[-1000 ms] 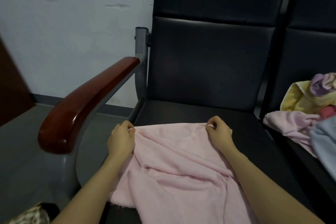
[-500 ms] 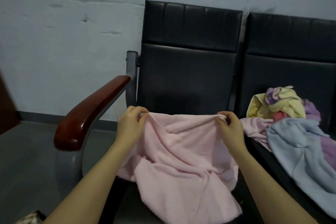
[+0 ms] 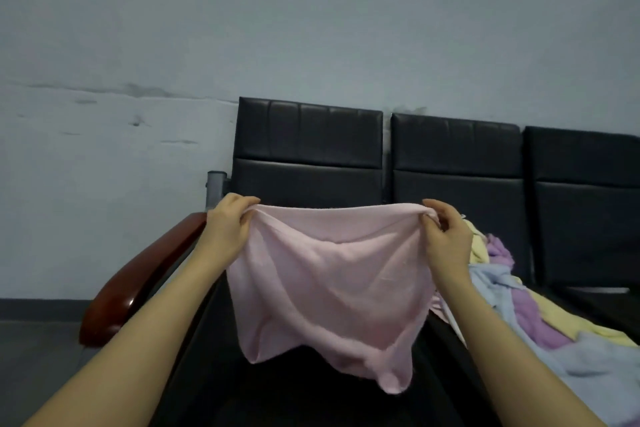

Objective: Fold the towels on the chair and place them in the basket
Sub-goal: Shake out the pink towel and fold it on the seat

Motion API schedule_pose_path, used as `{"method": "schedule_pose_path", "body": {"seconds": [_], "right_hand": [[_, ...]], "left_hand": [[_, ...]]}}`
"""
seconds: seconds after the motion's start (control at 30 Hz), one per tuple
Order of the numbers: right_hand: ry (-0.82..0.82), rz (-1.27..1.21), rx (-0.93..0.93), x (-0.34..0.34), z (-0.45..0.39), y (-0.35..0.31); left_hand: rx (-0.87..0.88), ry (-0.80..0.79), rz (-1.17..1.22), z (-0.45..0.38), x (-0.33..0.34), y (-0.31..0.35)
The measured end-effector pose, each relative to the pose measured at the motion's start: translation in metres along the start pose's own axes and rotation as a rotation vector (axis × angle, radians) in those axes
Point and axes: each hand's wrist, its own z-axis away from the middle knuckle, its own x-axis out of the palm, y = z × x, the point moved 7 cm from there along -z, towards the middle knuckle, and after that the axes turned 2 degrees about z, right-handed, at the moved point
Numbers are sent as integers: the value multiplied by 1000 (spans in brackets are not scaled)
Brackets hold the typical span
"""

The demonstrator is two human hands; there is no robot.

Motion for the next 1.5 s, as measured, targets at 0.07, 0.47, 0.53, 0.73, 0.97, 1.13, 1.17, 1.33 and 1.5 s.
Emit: {"method": "schedule_pose_path", "body": {"seconds": [0.07,0.47,0.53,0.73,0.97,1.13,1.17,1.33,1.5], "right_hand": [[25,-60,5,-11,-3,-13],[82,-117,173,-43,13,1],[74,-143,185,-45,17,2],[3,-17,136,-46,19,9],[4,94,54,-51,14,-1],[37,118,-1,-52,12,-20],[53,94,5,-53,11,-24],[89,-71,63,-52,-2,-56],[67,-263,215,-50,-12,-64]], "left_hand": [[57,-8,-105,-3,-5,8],[-140,-29,110,20,-15,16],[-156,-12,114,23,-14,13],[-168,54,-28,26,-14,6],[-101,167,-198,26,-30,16],[-76,248,-190,22,-47,31],[-81,268,-155,19,-51,33],[-167,349,165,2,-75,40],[-206,362,217,-4,-91,46]]}}
